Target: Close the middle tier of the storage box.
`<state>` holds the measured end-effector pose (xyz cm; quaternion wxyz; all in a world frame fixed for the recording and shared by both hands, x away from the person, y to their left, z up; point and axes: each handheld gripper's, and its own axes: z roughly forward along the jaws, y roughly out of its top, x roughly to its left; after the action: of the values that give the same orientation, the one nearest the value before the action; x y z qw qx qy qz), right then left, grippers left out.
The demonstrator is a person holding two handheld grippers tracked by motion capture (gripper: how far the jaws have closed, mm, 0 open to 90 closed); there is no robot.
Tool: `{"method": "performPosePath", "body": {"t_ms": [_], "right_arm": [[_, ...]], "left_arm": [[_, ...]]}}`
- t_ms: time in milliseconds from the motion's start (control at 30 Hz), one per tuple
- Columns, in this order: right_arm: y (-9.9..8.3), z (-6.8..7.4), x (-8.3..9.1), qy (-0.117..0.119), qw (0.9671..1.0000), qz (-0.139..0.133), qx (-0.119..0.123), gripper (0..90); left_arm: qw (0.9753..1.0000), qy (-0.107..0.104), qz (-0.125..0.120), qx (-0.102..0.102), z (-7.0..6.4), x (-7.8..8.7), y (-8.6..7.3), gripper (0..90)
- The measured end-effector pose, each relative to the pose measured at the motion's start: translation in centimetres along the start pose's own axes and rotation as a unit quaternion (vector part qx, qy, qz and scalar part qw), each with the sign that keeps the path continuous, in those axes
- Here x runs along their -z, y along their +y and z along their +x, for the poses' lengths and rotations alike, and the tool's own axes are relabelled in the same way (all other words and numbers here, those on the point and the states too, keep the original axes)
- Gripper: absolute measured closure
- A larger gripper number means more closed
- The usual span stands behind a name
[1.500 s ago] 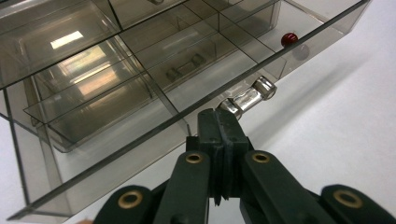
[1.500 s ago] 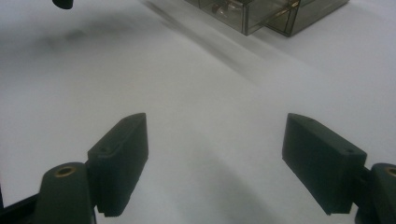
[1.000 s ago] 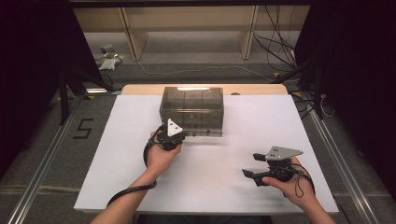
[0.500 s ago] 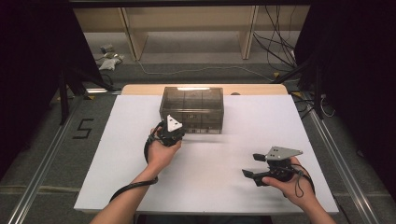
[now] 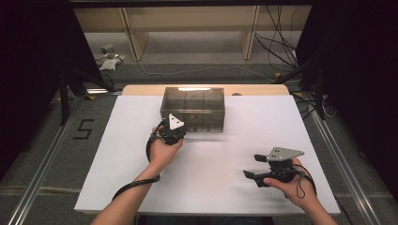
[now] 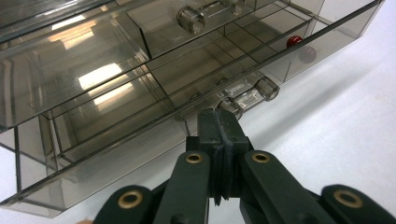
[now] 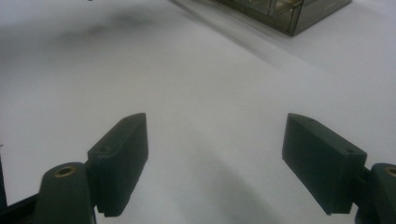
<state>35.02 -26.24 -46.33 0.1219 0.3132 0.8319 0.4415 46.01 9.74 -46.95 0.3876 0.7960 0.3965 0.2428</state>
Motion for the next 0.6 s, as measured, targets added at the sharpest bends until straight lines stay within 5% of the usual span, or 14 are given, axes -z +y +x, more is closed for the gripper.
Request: {"method": "performPosePath", "body": {"t_ms": [600], "right_arm": [[0.01, -0.01, 0.00, 0.000, 1.0000, -0.001, 0.000, 23.4]], "left_arm": [[1.0000, 0.003, 0.006, -0.003, 0.13, -0.67, 0.46, 89.8]]}}
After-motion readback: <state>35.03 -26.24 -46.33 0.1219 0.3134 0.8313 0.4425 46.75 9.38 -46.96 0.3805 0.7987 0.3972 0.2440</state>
